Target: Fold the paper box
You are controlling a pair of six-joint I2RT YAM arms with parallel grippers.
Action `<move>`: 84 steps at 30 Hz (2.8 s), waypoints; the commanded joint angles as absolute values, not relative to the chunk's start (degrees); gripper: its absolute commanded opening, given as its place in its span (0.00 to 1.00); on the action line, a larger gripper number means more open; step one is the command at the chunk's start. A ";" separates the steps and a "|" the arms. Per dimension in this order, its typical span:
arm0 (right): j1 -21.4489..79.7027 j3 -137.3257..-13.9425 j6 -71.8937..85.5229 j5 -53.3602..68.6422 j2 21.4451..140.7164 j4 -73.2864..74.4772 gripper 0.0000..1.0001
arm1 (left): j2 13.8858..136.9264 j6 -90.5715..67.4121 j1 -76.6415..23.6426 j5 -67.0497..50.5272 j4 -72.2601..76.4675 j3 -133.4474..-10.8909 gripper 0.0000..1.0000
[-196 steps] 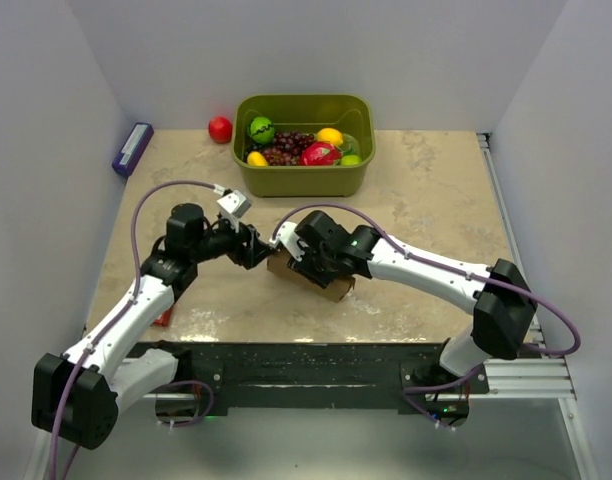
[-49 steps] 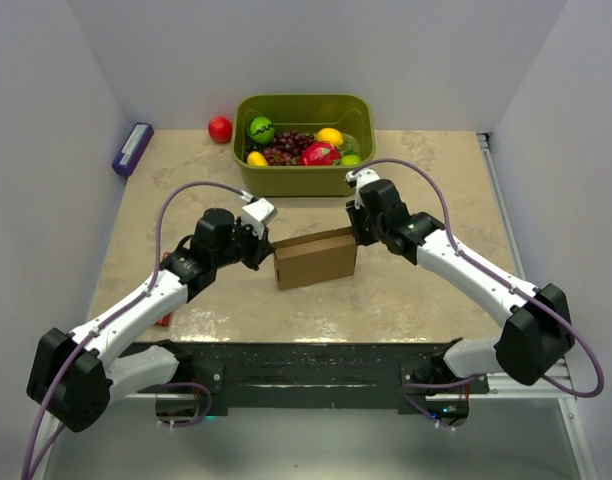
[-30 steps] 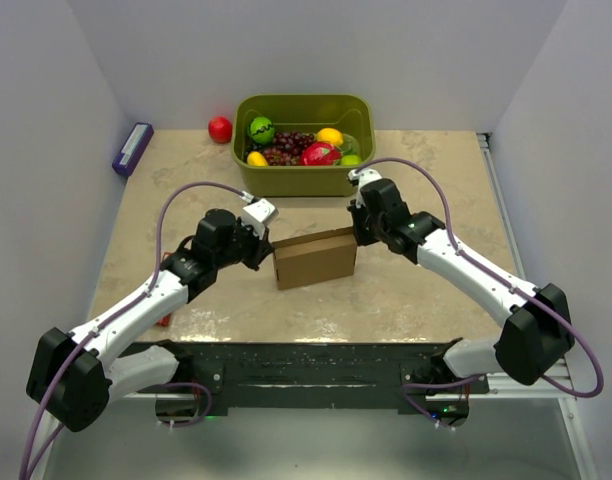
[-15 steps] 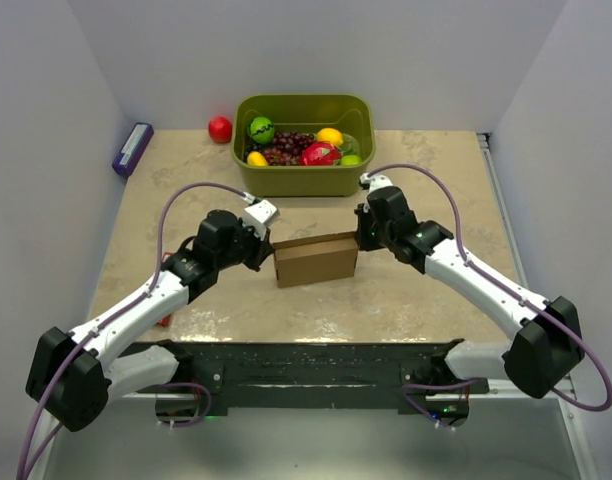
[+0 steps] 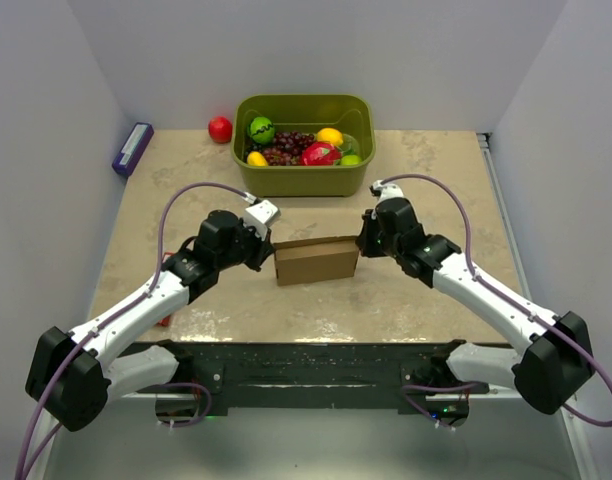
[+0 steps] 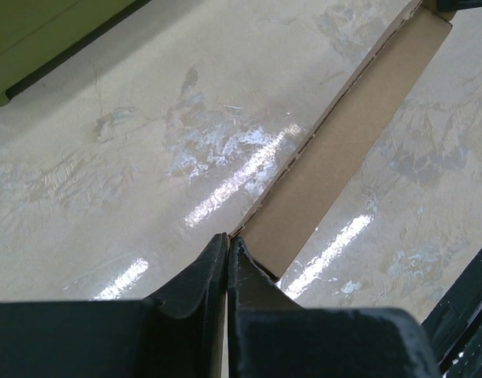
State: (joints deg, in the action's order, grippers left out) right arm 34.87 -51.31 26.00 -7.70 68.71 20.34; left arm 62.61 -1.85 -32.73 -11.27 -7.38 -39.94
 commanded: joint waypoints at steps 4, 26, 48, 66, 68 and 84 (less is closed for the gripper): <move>35.33 -44.84 28.83 -7.56 66.98 22.59 0.00 | 61.79 -1.58 -33.49 -11.60 -5.89 -42.36 0.00; 37.52 -42.18 31.37 -18.71 62.67 25.66 0.00 | 65.13 -4.57 -33.84 -12.92 -6.94 -45.96 0.00; 44.21 -48.25 35.51 -32.61 61.52 26.37 0.00 | 71.37 -10.28 -33.84 -9.75 -6.06 -52.21 0.41; 44.56 -48.96 35.51 -32.43 62.49 26.98 0.00 | 70.05 -11.34 -33.84 -10.81 -10.80 -53.79 0.44; 44.65 -48.96 35.60 -32.52 62.49 26.90 0.00 | 69.96 -12.04 -33.84 -11.07 -11.34 -53.79 0.44; 45.09 -49.31 35.51 -32.52 64.07 26.46 0.00 | 68.82 -12.83 -34.01 -10.02 -13.80 -53.53 0.58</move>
